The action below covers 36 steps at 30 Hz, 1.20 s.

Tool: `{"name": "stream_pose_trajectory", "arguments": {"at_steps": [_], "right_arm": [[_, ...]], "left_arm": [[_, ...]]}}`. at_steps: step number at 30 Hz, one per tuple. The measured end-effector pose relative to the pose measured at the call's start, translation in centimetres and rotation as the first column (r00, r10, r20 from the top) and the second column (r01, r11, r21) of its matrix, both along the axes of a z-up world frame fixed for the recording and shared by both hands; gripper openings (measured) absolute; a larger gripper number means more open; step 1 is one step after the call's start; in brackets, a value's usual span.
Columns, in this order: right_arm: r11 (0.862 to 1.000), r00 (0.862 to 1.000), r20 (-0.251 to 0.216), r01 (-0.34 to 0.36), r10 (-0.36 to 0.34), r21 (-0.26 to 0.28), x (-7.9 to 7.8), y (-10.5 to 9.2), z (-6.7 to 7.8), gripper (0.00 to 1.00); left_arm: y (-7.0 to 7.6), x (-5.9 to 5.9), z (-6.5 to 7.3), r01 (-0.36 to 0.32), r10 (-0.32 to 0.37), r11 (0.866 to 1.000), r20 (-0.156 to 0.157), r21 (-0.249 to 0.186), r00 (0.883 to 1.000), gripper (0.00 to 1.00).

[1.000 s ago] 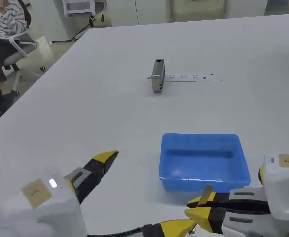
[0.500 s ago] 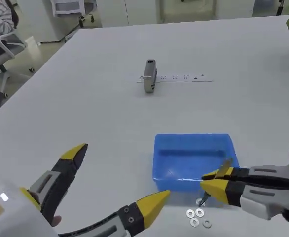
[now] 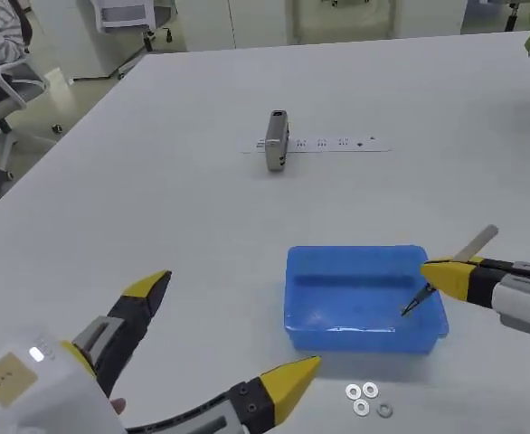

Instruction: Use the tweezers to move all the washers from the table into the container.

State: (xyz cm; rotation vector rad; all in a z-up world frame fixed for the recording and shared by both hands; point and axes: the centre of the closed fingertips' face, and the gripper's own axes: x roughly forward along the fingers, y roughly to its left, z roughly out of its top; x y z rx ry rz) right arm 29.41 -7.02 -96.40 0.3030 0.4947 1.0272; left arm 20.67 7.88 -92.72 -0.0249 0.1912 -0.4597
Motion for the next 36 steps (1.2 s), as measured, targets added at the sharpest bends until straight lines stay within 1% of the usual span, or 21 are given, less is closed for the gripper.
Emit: {"name": "stream_pose_trajectory", "arguments": {"at_steps": [3, 5, 7, 8, 10, 12, 13, 14, 15, 17, 22, 24, 25, 27, 30, 32, 36], "right_arm": [[0.999, 0.999, -0.035, 0.023, -0.024, -0.026, 1.0, 0.1, -1.2, 0.03], [0.999, 0.998, -0.046, 0.033, -0.035, -0.044, 1.5, 0.2, -1.7, 0.03], [0.997, 0.998, -0.042, 0.036, -0.039, -0.073, 1.8, 0.5, -2.3, 0.03], [0.995, 0.999, -0.035, 0.036, -0.040, -0.097, 2.0, 0.7, -2.6, 0.03], [0.992, 0.999, -0.030, 0.027, -0.031, -0.123, 2.2, 1.1, -3.0, 0.03], [0.987, 1.000, -0.008, 0.022, -0.023, -0.158, 2.4, 1.4, -3.4, 0.03], [0.980, 1.000, 0.015, 0.020, -0.017, -0.199, 2.7, 1.3, -3.8, 0.03], [0.974, 0.999, 0.031, 0.017, -0.011, -0.225, 2.8, 1.3, -4.0, 0.03], [0.965, 0.998, 0.057, 0.025, -0.011, -0.261, 3.1, 1.3, -4.3, 0.03], [0.955, 0.997, 0.078, 0.018, 0.006, -0.297, 3.3, 1.4, -4.6, 0.03], [0.934, 0.993, 0.096, -0.026, 0.064, -0.356, 2.8, 1.9, -5.5, 0.03], [0.918, 0.991, 0.106, -0.039, 0.088, -0.394, 2.7, 1.8, -6.0, 0.03], [0.922, 0.990, 0.117, -0.029, 0.080, -0.385, 2.8, 1.9, -5.8, 0.03], [0.917, 0.988, 0.124, -0.035, 0.092, -0.397, 2.8, 1.8, -5.8, 0.03], [0.918, 0.985, 0.129, -0.054, 0.114, -0.394, 2.7, 2.1, -5.8, 0.03], [0.917, 0.983, 0.133, -0.063, 0.125, -0.395, 2.6, 2.2, -5.8, 0.03], [0.919, 0.981, 0.145, -0.065, 0.131, -0.390, 2.4, 2.3, -5.6, 0.03]], "left_arm": [[-0.2, -0.1, -0.2, 0.009, -0.009, 1.000, -0.010, 0.001, 1.000, 0.99], [-0.4, -0.1, -0.4, 0.019, -0.019, 1.000, -0.019, 0.002, 1.000, 0.99], [-0.6, -0.2, -0.6, 0.029, -0.028, 1.000, -0.025, 0.009, 0.999, 0.99], [-0.7, -0.2, -0.6, 0.032, -0.032, 0.999, -0.024, 0.014, 0.999, 0.99], [-0.8, -0.3, -0.6, 0.038, -0.038, 0.999, -0.026, 0.016, 0.999, 0.99], [-0.8, -0.3, -0.8, 0.039, -0.038, 0.999, -0.031, 0.024, 0.999, 0.99], [-0.7, -0.3, -0.8, 0.039, -0.038, 0.999, -0.032, 0.026, 0.999, 0.99], [-0.7, -0.3, -0.8, 0.039, -0.038, 0.999, -0.031, 0.024, 0.999, 0.99], [-0.7, -0.3, -0.8, 0.040, -0.039, 0.999, -0.032, 0.021, 0.999, 0.99], [-0.7, -0.3, -0.9, 0.039, -0.038, 0.999, -0.036, 0.023, 0.999, 0.99], [-0.5, -0.3, -1.0, 0.036, -0.035, 0.999, -0.041, 0.024, 0.999, 0.99], [-0.5, -0.3, -1.1, 0.035, -0.034, 0.999, -0.046, 0.022, 0.998, 0.99], [-0.4, -0.2, -1.2, 0.032, -0.031, 0.999, -0.047, 0.026, 0.998, 0.99], [-0.4, -0.2, -1.2, 0.031, -0.030, 0.999, -0.048, 0.028, 0.998, 0.99], [-0.4, -0.3, -1.2, 0.035, -0.034, 0.999, -0.045, 0.023, 0.998, 0.99], [-0.5, -0.3, -1.2, 0.038, -0.036, 0.999, -0.046, 0.029, 0.998, 0.99], [-0.5, -0.3, -1.3, 0.038, -0.036, 0.999, -0.047, 0.033, 0.998, 0.99]]}}
